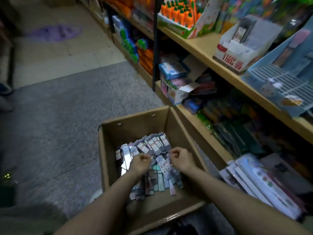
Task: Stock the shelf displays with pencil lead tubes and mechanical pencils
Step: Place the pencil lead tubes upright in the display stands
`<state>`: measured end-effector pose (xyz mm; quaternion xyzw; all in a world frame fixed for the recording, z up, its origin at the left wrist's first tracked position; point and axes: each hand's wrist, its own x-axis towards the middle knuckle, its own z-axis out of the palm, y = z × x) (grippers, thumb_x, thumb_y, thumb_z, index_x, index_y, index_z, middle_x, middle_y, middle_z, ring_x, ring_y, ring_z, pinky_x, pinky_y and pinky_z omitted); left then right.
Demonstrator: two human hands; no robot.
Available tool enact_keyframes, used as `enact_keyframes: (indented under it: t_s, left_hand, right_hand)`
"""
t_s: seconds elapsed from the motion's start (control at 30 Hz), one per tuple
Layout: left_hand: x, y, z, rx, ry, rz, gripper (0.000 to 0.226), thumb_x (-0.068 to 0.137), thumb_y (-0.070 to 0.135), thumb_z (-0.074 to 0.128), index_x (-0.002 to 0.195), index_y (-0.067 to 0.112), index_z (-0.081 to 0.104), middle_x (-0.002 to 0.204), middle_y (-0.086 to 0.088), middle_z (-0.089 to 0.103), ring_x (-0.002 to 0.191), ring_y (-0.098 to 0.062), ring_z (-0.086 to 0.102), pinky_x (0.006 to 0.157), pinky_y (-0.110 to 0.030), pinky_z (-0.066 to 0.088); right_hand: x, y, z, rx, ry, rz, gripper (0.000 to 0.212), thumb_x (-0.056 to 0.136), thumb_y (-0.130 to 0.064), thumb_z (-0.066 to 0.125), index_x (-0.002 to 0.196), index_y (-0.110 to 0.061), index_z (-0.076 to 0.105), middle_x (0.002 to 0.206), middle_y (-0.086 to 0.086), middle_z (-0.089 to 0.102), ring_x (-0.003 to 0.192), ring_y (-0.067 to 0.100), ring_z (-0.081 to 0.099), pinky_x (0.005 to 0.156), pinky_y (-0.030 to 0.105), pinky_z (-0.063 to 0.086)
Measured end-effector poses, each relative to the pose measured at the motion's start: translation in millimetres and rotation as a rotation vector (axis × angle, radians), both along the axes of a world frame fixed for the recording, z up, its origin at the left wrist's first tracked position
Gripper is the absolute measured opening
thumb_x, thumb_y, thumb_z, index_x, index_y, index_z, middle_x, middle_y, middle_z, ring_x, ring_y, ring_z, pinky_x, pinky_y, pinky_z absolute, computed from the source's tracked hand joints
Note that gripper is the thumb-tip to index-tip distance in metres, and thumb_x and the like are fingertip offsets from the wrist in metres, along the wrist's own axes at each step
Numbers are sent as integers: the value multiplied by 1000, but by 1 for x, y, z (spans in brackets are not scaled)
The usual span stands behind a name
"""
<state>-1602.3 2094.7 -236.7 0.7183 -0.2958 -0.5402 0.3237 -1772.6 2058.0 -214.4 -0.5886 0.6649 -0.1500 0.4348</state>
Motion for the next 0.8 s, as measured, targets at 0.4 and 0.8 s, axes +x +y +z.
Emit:
enact_keyframes:
  t_s: [0.4,0.8]
  left_hand:
    - [-11,8,-93,170,-274,-21,43,72,17,84,107,11,60,101,-5,65,92,-22,61,79,-27,48]
    - [-44,5,-116,88,-702,-111,56,74,32,79,118,20,47,119,-3,56,112,-24,50,87,-35,45]
  right_hand:
    - [21,-19,-83,-21,470,399,50,89,-20,68,136,-15,51,134,9,53,120,24,53,100,31,45]
    - [11,-19,-113,-12,558,418,51,90,-24,66,134,-15,42,138,11,43,125,30,47,99,36,42]
